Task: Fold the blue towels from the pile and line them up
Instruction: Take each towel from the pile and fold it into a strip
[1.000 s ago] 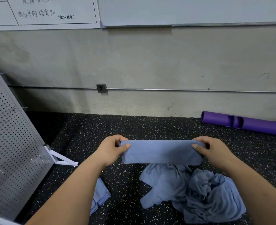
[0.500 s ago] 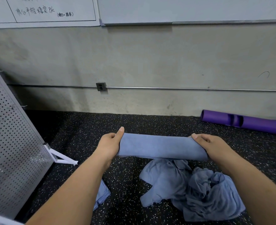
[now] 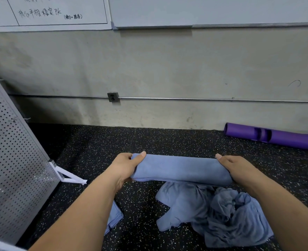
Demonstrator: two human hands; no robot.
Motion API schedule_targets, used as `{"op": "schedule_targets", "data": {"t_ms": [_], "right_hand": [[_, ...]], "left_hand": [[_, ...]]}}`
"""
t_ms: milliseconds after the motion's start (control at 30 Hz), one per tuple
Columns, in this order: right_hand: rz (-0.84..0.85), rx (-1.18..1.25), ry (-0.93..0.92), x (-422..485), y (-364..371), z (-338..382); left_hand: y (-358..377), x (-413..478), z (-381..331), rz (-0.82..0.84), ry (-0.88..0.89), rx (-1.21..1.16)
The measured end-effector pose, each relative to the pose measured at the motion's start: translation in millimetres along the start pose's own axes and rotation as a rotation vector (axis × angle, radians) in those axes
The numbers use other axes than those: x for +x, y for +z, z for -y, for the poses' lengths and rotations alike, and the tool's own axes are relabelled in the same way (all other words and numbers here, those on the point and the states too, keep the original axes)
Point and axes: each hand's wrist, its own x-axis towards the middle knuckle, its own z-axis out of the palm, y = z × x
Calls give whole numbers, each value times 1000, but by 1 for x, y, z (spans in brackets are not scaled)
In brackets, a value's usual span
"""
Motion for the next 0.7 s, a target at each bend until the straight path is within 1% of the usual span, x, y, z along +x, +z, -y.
{"op": "schedule_targets", "data": {"t_ms": [133,267,400,500,600,667,700], "right_hand": [[32,91,24,1,5,-2],[25,90,33,1,5,-2],[30,124,59,-5,7,6],[62,200,94,-12,11,14],[187,345,98,-20,13,18],[233,329,52,-19,9,15],[224,320,25,-18,6,14]], "left_hand": [[1,-2,-2,-18,19,22],[1,-4,-4,-73,66,53],[3,-4,-5,-110,64,8],[3,-3,-2,-73,-12,-43],[3,-3,1,22,-57,-90],[0,-1,3,65,-37,-58],[-2,0,4,64,-12,-56]]}}
